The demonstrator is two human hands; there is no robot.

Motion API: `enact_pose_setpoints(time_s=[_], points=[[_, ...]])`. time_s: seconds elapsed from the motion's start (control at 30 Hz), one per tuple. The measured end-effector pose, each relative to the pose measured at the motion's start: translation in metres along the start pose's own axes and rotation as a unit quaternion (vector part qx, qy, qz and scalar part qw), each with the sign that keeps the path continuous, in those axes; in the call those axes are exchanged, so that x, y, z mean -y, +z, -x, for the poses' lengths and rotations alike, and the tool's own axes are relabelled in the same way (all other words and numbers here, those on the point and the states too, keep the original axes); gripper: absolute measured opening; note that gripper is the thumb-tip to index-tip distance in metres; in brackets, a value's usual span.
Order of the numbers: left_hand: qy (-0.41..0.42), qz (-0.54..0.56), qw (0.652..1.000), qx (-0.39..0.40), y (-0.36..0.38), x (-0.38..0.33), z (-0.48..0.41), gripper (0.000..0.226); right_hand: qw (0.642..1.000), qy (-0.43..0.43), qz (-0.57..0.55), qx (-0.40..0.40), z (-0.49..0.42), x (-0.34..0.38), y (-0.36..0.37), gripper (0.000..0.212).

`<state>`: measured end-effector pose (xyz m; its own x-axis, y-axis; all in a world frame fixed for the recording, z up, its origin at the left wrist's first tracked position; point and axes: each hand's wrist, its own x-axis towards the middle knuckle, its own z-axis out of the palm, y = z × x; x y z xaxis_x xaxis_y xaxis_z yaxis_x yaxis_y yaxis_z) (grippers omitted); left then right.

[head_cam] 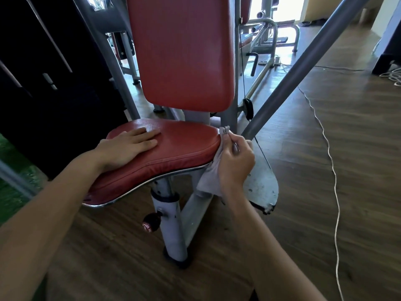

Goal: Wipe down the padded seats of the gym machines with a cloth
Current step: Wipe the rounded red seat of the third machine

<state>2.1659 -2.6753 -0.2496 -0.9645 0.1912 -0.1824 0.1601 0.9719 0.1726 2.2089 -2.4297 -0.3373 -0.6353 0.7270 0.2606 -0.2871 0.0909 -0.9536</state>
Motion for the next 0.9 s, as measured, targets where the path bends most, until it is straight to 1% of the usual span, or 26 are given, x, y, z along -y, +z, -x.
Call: enact_pose_setpoints(time_s=[0.1,0.17,0.3,0.37,0.43,0.53,0.6,0.7,0.73,0.77,0.8,0.83,0.87,0.9], points=[[-0.004,0.007,1.000,0.000,-0.001,0.000,0.001,0.076,0.999,-0.034,-0.031,0.014,0.048,0.005,-0.011,0.011],[-0.006,0.010,1.000,0.000,-0.001,-0.002,0.002,0.078,0.997,-0.037,-0.065,0.028,0.061,0.002,-0.011,0.011],[-0.009,0.004,1.000,-0.007,-0.002,-0.007,0.001,0.079,0.998,0.038,-0.046,-0.023,0.009,-0.001,0.006,0.012],[-0.006,0.002,1.000,-0.005,-0.002,-0.006,0.002,0.078,0.998,0.050,-0.041,-0.027,0.003,0.000,0.009,0.010],[-0.004,0.002,1.000,-0.006,-0.002,-0.007,0.003,0.072,1.000,0.014,-0.026,-0.003,0.025,0.001,0.001,0.009],[-0.010,0.008,1.000,-0.007,-0.002,-0.010,0.008,0.055,0.996,-0.057,0.026,0.068,0.043,0.002,-0.021,0.010],[-0.009,0.026,1.000,-0.002,-0.005,-0.015,0.011,0.050,0.987,-0.090,0.061,0.119,0.032,0.012,-0.030,0.011],[-0.004,0.050,0.999,-0.008,-0.007,-0.017,0.013,0.048,0.967,-0.158,0.087,0.182,0.015,0.048,-0.030,0.014],[0.002,0.085,0.996,-0.019,-0.007,-0.017,0.014,0.045,0.959,-0.183,0.091,0.197,0.012,0.062,-0.024,0.013],[0.016,0.154,0.987,-0.036,-0.007,-0.016,0.017,0.039,0.952,-0.204,0.097,0.207,0.009,0.075,-0.014,0.014],[0.030,0.246,0.968,-0.051,-0.008,-0.014,0.020,0.031,0.947,-0.221,0.105,0.211,0.004,0.088,-0.001,0.016],[0.038,0.331,0.941,-0.066,-0.009,-0.011,0.021,0.028,0.941,-0.228,0.121,0.220,-0.005,0.095,0.018,0.019],[0.036,0.395,0.914,-0.080,-0.012,-0.006,0.024,0.029,0.932,-0.228,0.145,0.241,-0.013,0.100,0.036,0.022],[0.028,0.438,0.894,-0.091,-0.014,-0.001,0.027,0.028,0.919,-0.228,0.177,0.270,-0.020,0.101,0.054,0.027]])
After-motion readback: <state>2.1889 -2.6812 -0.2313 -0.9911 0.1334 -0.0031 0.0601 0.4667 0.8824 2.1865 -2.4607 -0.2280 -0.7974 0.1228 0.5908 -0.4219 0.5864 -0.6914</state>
